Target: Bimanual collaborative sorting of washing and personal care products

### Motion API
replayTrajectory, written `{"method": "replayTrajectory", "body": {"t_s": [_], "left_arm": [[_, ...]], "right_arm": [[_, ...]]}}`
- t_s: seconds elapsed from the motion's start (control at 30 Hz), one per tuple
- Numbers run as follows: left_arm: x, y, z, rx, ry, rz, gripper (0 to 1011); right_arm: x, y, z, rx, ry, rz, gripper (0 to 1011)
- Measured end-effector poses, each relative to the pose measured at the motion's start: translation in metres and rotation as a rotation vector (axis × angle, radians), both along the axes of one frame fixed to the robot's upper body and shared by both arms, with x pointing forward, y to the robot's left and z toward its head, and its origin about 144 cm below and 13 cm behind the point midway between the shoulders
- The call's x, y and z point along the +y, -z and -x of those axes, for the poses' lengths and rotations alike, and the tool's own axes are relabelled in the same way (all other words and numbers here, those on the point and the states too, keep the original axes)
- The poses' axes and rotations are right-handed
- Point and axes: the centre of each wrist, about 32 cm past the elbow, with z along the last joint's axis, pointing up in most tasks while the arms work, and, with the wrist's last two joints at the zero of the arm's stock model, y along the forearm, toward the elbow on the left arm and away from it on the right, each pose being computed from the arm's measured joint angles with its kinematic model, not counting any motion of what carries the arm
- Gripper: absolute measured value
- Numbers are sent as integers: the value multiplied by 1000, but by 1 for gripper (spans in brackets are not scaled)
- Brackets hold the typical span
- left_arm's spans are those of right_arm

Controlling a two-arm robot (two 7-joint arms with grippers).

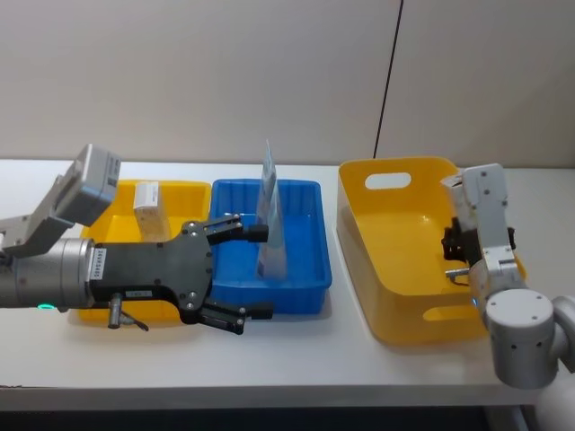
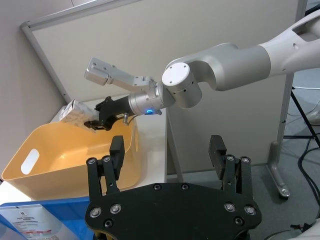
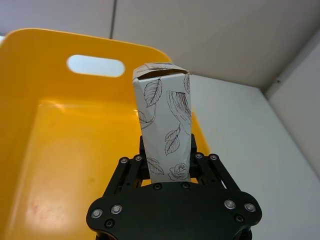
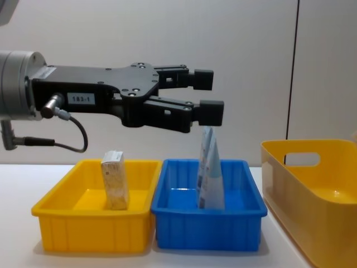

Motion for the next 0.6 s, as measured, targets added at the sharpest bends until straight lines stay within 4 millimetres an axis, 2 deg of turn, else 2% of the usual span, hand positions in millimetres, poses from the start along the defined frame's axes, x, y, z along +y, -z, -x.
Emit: {"method": "replayTrajectory", "body": {"t_s": [0.33, 0.6], "left_arm": [[0, 0, 0, 0, 0, 0, 1001], [0, 0, 0, 0, 0, 0, 1001]], "right_arm": [[-16, -3, 2, 33, -136, -72, 357], [-22, -11, 2, 35, -203, -127, 357]]}}
